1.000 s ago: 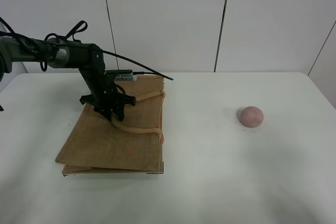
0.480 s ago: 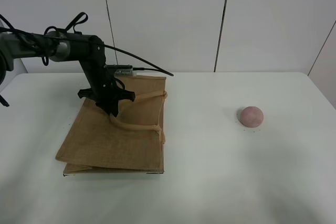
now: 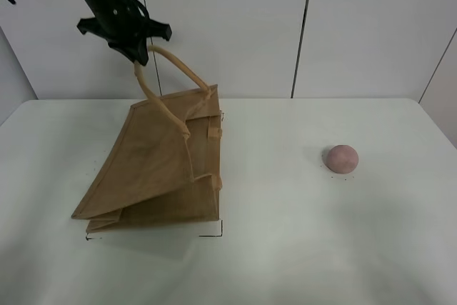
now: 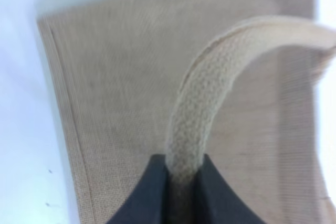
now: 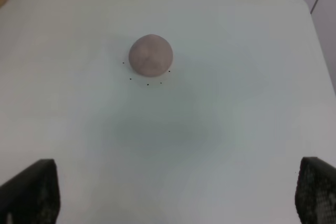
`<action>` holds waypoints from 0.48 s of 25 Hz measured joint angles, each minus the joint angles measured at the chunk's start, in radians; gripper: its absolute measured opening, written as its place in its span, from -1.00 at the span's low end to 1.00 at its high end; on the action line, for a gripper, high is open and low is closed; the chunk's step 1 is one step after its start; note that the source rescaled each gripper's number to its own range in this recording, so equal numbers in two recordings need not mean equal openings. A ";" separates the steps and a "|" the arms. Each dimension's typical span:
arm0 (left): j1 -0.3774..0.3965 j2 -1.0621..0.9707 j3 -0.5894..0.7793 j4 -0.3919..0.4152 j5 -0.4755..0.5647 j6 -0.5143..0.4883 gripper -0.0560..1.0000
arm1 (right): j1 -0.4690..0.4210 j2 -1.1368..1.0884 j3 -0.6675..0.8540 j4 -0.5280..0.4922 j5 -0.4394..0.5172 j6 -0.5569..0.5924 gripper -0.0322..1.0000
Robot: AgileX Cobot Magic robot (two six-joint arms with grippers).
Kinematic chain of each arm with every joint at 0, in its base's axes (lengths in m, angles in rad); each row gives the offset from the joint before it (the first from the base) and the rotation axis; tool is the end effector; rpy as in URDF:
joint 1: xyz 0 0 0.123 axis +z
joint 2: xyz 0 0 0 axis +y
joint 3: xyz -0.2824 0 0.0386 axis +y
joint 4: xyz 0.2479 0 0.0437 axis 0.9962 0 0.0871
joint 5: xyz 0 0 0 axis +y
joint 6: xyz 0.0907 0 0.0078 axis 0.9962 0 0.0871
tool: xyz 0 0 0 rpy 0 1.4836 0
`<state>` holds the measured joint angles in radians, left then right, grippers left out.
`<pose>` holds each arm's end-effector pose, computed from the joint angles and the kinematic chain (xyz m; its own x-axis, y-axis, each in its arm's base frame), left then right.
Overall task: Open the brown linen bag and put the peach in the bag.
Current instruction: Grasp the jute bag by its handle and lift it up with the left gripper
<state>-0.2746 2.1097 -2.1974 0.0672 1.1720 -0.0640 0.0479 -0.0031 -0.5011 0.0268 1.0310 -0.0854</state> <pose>0.4543 -0.1221 0.3345 -0.8165 0.1907 -0.5450 0.2075 0.9777 0.0313 -0.0044 0.0019 0.2799 -0.4189 -0.0917 -0.9034 -0.0989 0.9936 -0.0550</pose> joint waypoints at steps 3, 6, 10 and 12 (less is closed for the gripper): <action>0.000 -0.068 -0.009 0.000 0.001 0.003 -0.89 | 0.000 0.000 0.000 0.000 0.000 0.000 1.00; 0.000 -0.131 -0.011 0.001 0.001 0.004 -0.89 | 0.000 0.000 0.000 0.001 0.000 0.000 1.00; 0.000 -0.196 -0.012 -0.009 0.001 0.007 -0.89 | 0.000 0.000 0.000 0.001 0.000 0.000 1.00; 0.000 -0.216 -0.012 -0.030 0.001 0.015 -0.89 | 0.000 0.000 0.000 0.001 0.000 0.000 1.00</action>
<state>-0.2746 1.8940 -2.2098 0.0373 1.1731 -0.0487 0.0479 -0.0031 -0.5011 0.0276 1.0310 -0.0854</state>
